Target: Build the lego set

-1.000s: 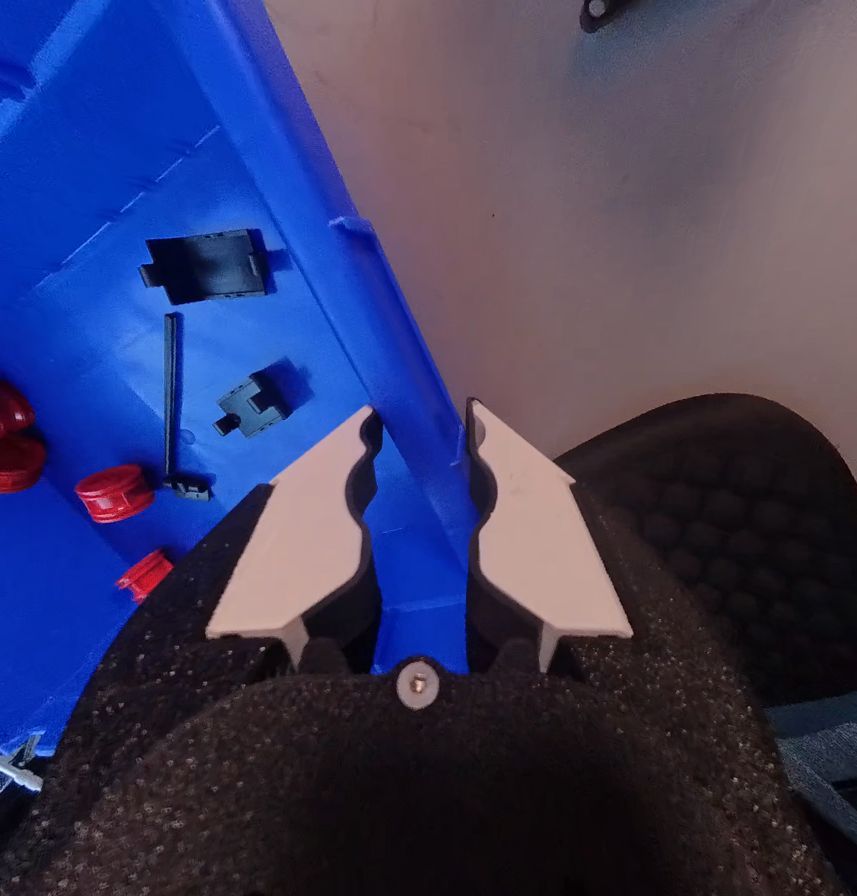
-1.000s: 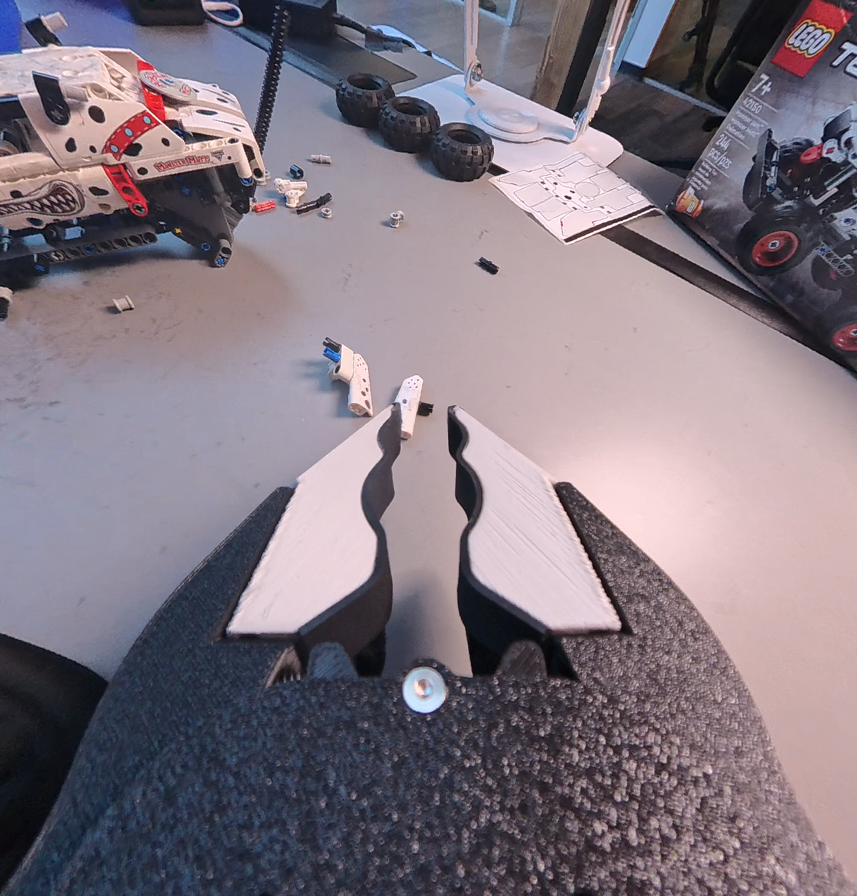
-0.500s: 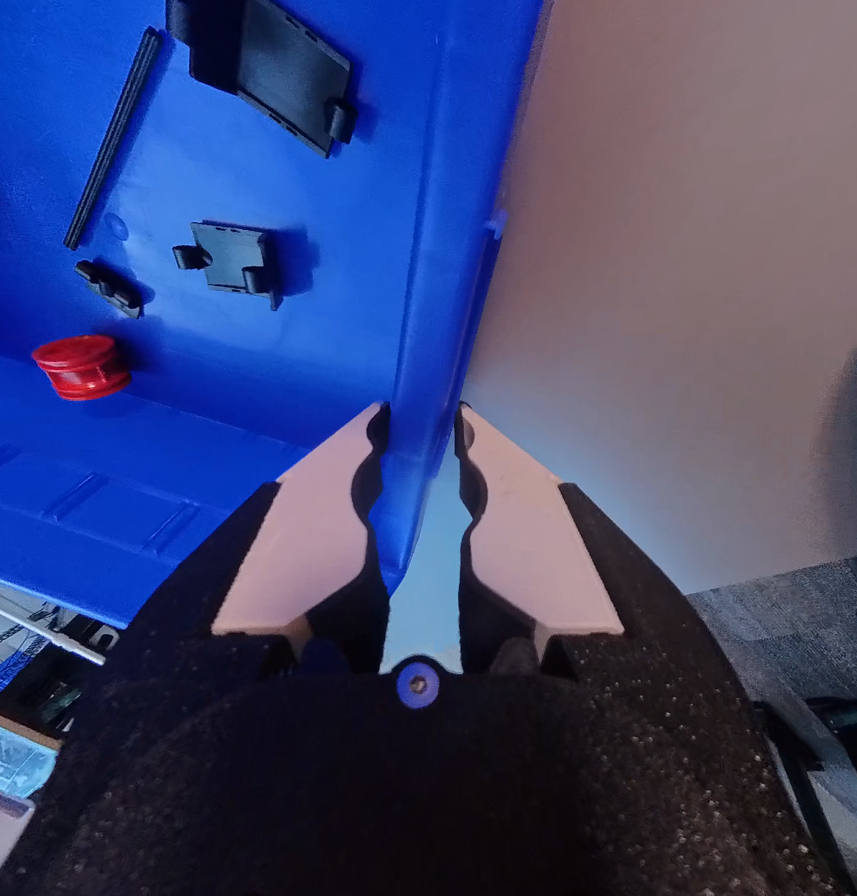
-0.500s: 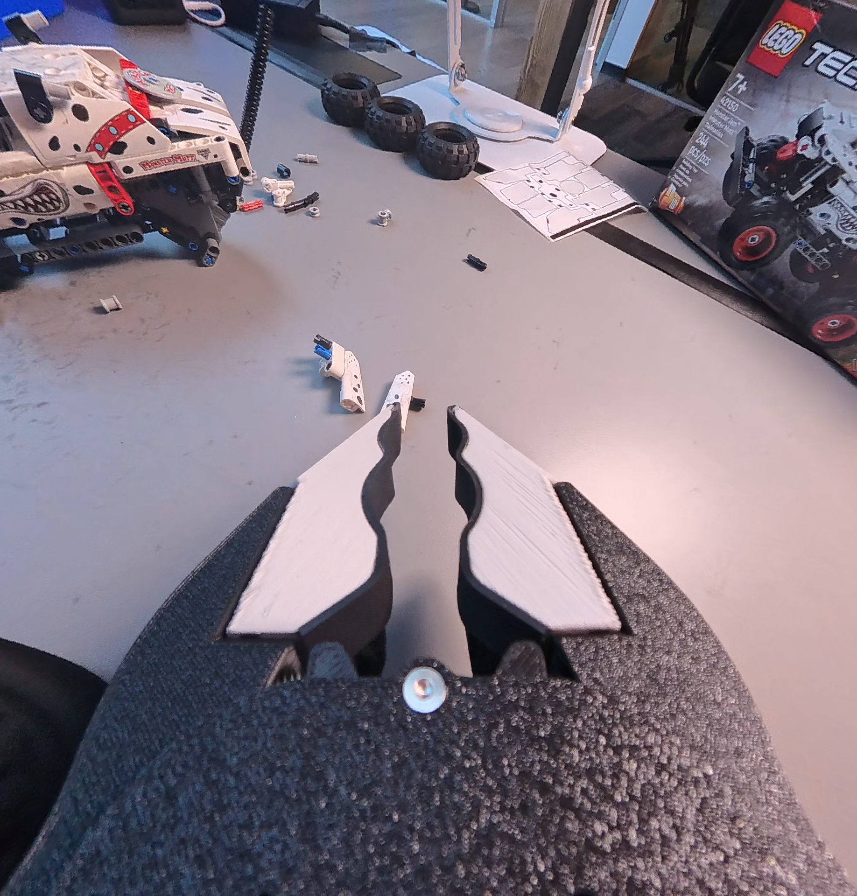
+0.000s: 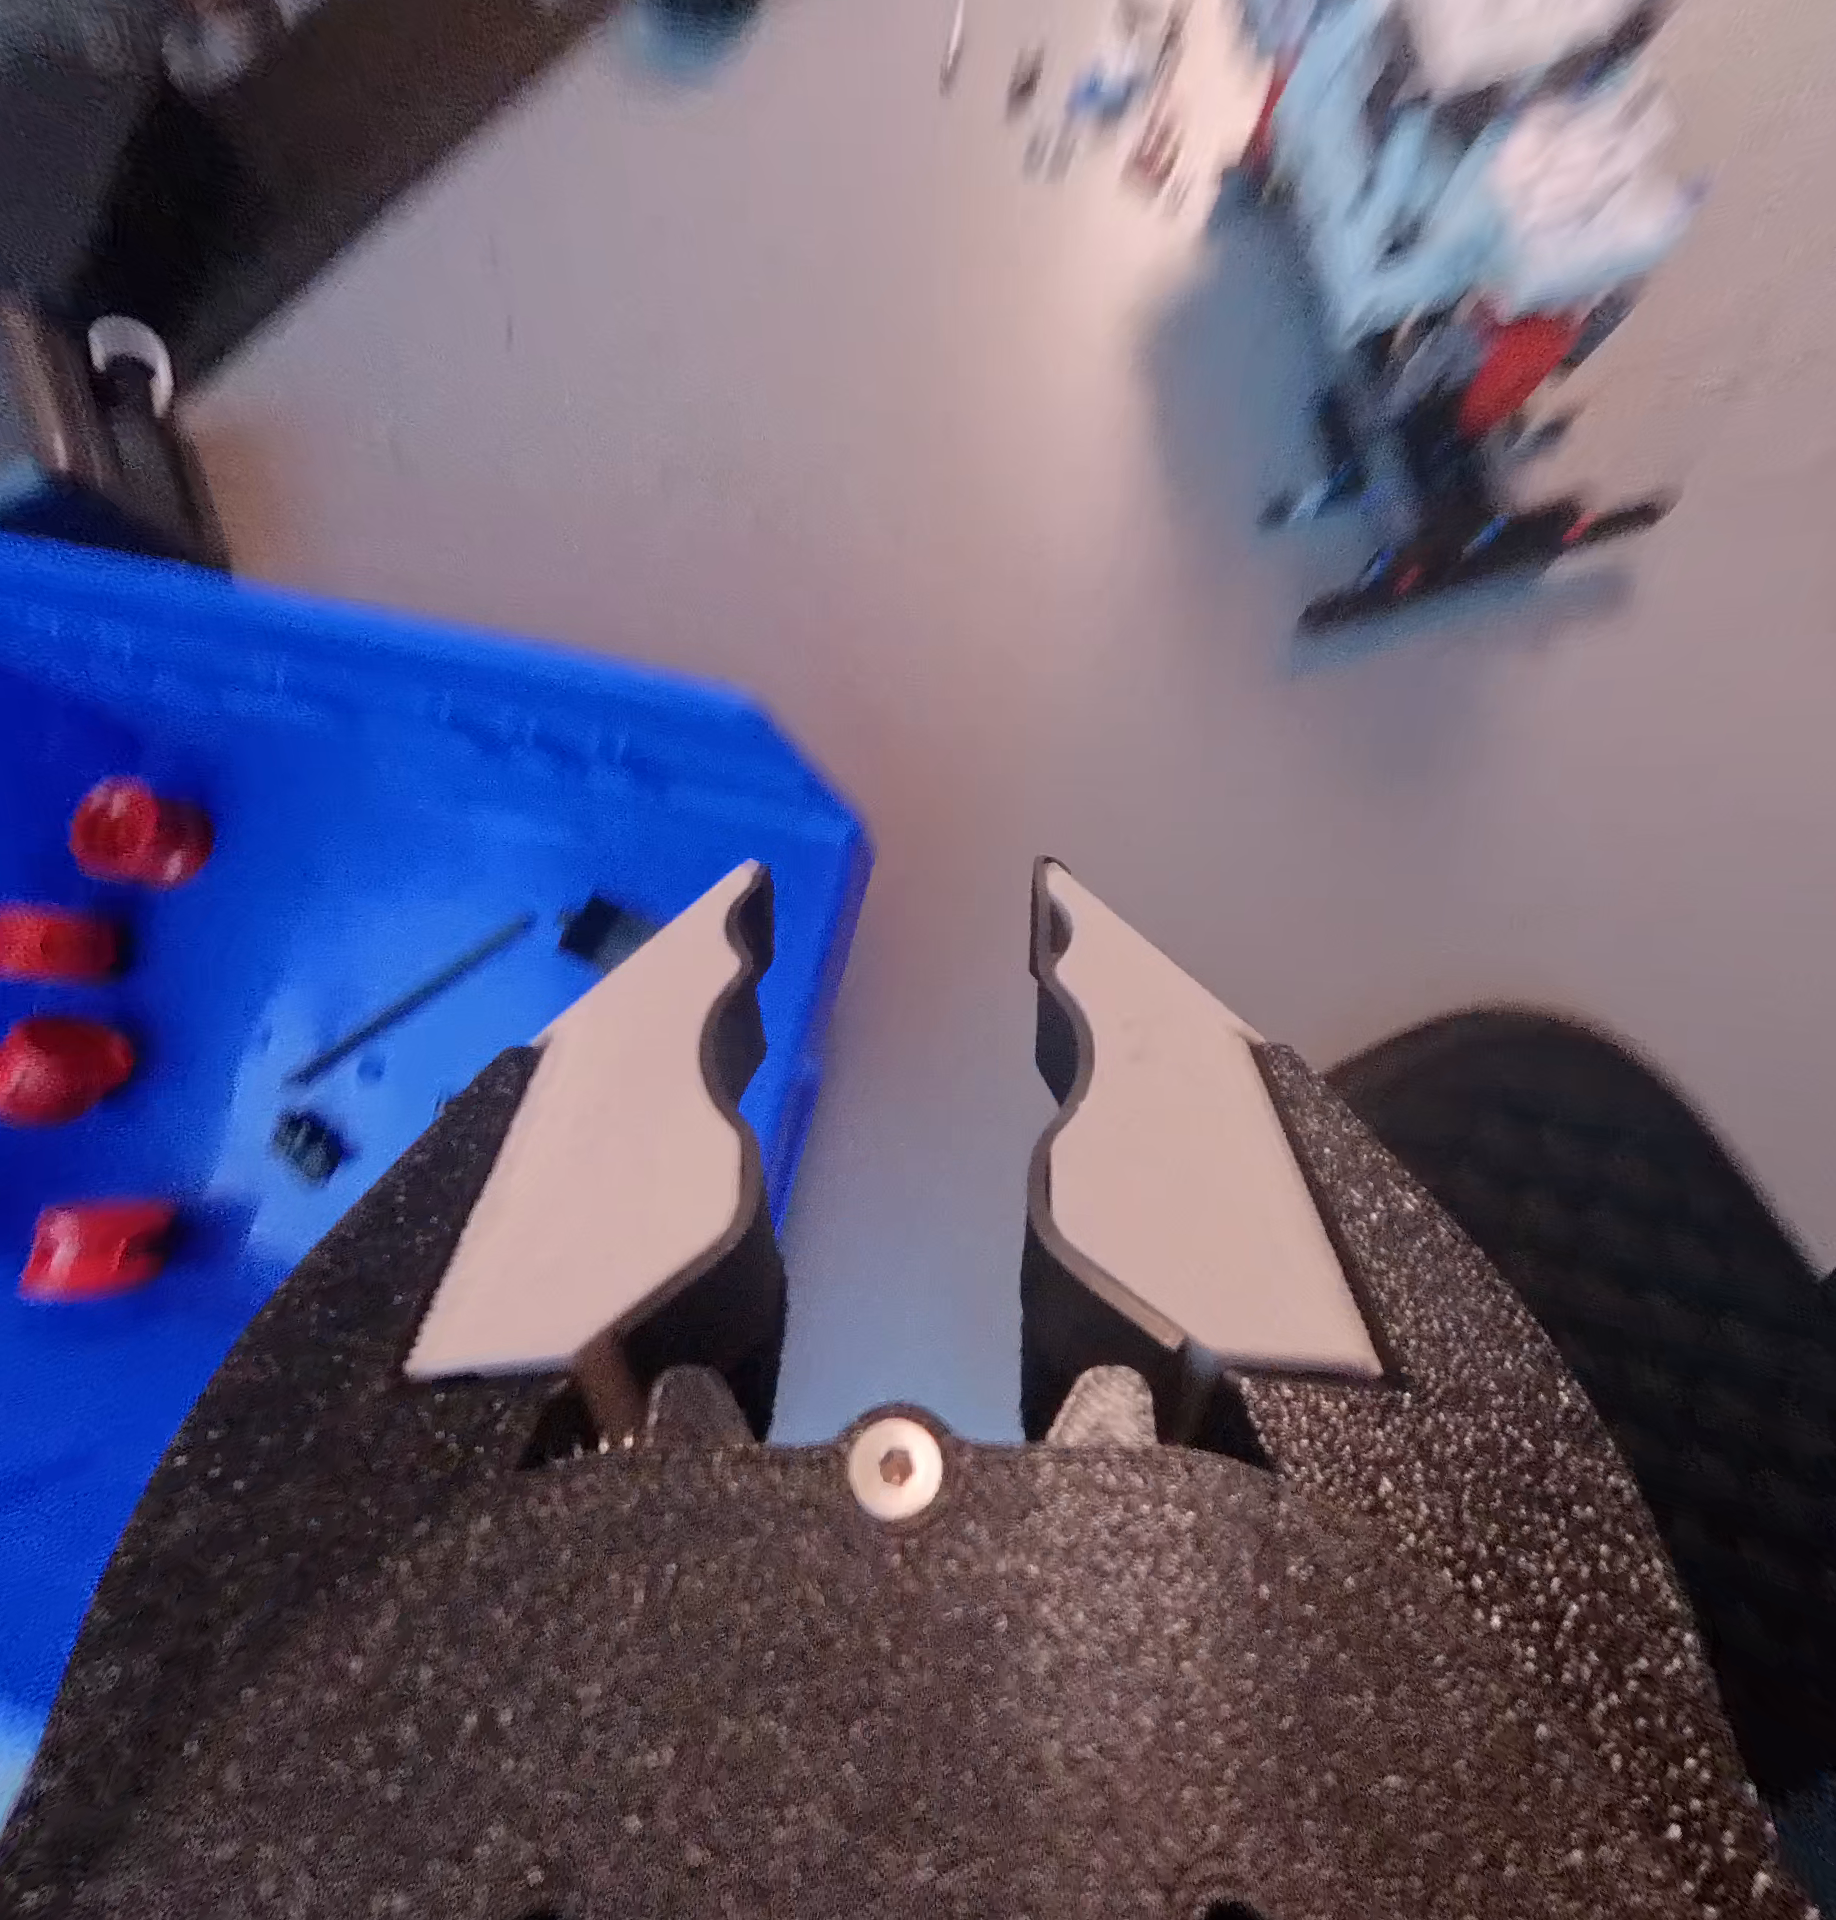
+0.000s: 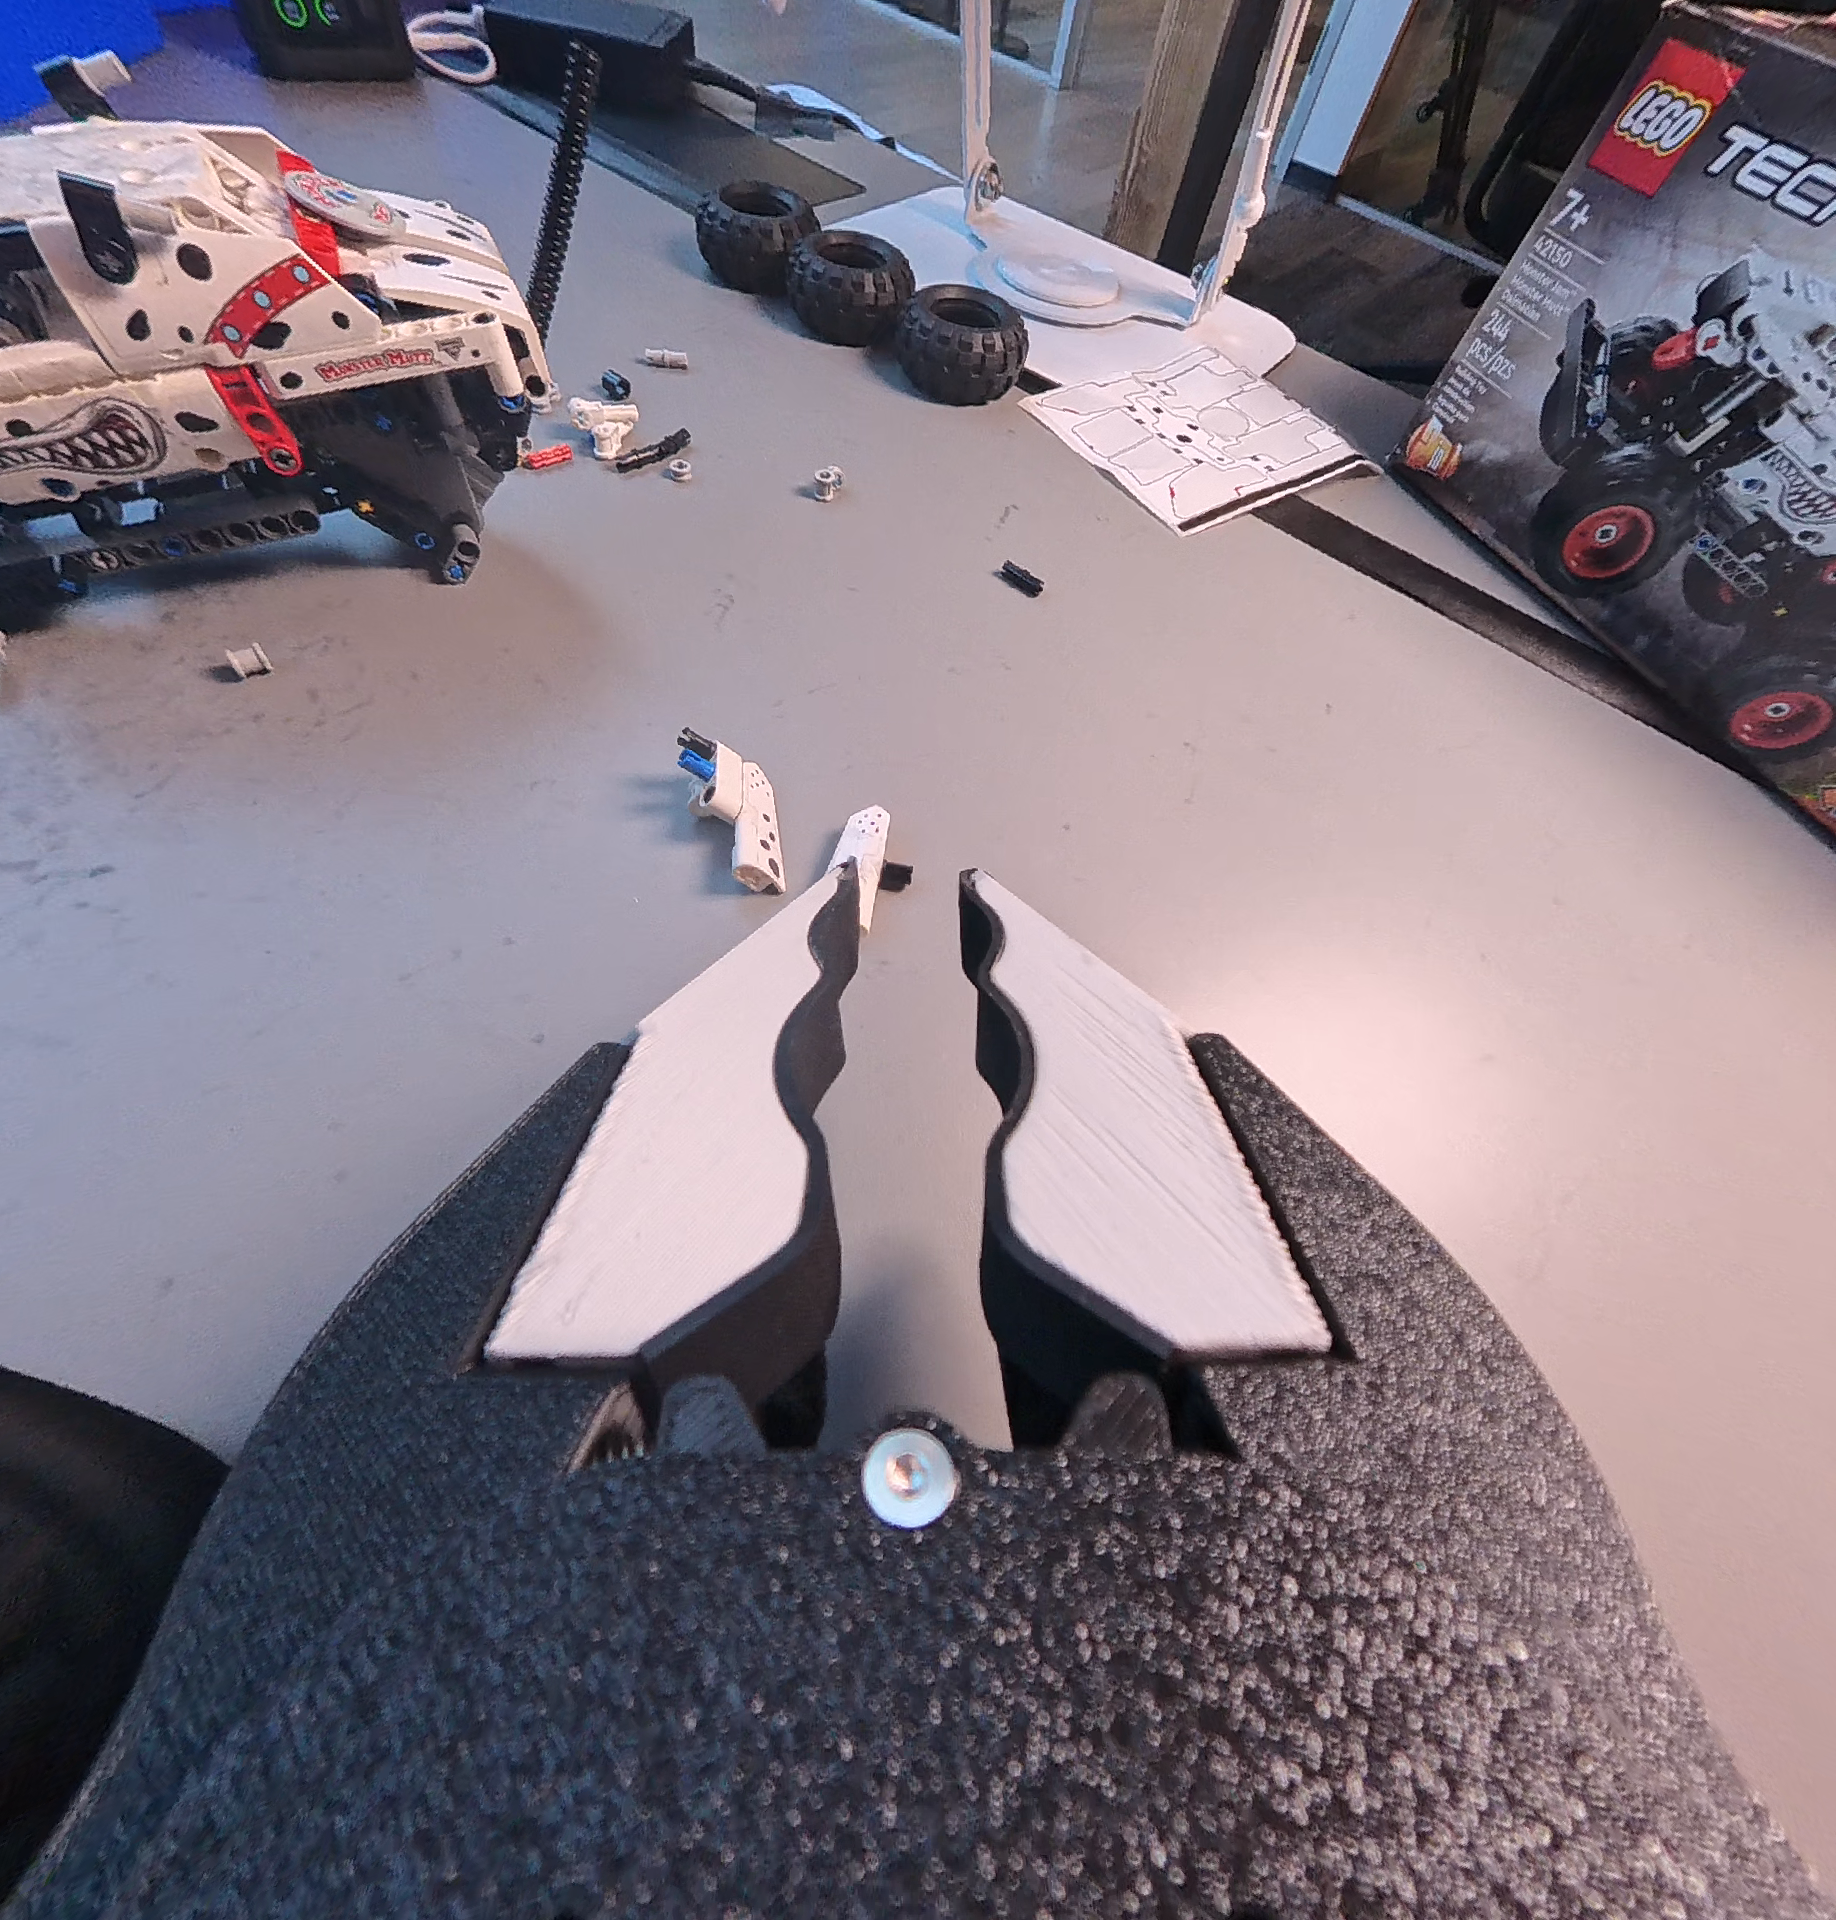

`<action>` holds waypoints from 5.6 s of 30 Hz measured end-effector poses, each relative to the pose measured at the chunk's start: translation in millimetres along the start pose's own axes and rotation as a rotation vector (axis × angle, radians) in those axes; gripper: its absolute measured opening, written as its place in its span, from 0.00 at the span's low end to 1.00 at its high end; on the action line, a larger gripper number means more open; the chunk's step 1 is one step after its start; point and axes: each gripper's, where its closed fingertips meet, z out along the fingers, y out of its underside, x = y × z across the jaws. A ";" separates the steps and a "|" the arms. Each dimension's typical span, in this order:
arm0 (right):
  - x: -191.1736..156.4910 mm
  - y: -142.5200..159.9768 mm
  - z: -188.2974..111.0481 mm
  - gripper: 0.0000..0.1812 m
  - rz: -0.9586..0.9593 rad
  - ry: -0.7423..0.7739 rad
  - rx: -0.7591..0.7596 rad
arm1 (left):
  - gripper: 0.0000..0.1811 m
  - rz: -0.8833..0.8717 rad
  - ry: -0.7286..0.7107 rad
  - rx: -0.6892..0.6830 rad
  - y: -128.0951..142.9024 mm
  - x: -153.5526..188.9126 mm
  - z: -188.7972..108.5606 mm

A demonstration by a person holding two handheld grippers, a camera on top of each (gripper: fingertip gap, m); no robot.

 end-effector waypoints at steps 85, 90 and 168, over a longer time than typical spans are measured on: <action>-183.1 -160.6 -24.5 0.03 0.102 -0.961 0.539 | 0.07 -0.119 0.987 0.812 -205.4 207.0 44.3; -178.2 -150.4 -21.6 0.08 0.086 -0.977 0.485 | 0.07 -0.045 0.928 0.763 -188.2 204.3 53.5; -198.2 -160.5 0.2 0.16 0.072 -1.115 0.352 | 0.02 -0.098 0.879 0.756 -175.8 178.5 62.8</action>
